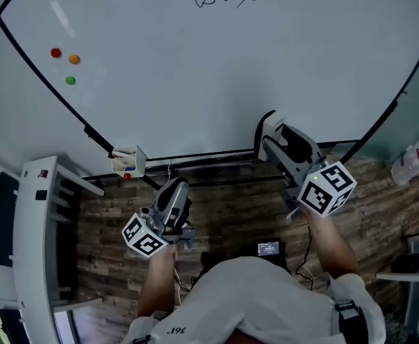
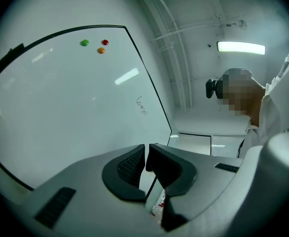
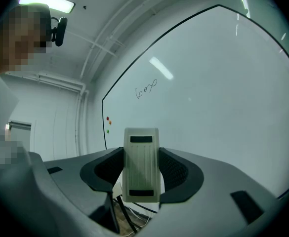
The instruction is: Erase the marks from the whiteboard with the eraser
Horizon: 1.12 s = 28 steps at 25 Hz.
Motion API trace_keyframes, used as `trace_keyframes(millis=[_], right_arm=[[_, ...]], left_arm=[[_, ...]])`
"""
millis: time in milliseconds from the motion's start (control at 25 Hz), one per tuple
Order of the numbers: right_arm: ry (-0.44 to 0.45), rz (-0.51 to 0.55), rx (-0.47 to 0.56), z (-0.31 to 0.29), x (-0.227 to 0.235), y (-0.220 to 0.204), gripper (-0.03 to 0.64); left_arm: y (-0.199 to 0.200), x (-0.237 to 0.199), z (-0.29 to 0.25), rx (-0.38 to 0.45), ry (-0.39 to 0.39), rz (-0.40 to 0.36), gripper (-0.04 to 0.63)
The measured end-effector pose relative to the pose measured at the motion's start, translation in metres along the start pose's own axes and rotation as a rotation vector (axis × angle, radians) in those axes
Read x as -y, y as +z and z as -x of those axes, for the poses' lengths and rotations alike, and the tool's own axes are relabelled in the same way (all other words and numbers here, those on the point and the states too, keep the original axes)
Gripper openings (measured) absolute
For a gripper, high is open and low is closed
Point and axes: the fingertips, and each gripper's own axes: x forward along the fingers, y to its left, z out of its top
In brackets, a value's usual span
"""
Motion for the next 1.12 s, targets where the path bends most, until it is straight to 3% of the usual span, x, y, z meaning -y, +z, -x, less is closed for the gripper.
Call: trace_keyframes(millis=[360,760,1120], right_arm=[[-0.049,0.045,0.038,-0.03,-0.016,0.017,0.242],[-0.06,0.155,0.069,-0.079,-0.053,0.062,0.242],[-0.033,0.279,0.068,-0.147,-0.099,0.101,0.242]], left_arm=[[0.035,-0.018,-0.01,-0.046,-0.051,-0.037,0.032],[0.082,-0.024,-0.008,-0.035,-0.089,-0.097,0.032],[0.124,-0.037,0.003,-0.012,-0.054,-0.14,0.032]])
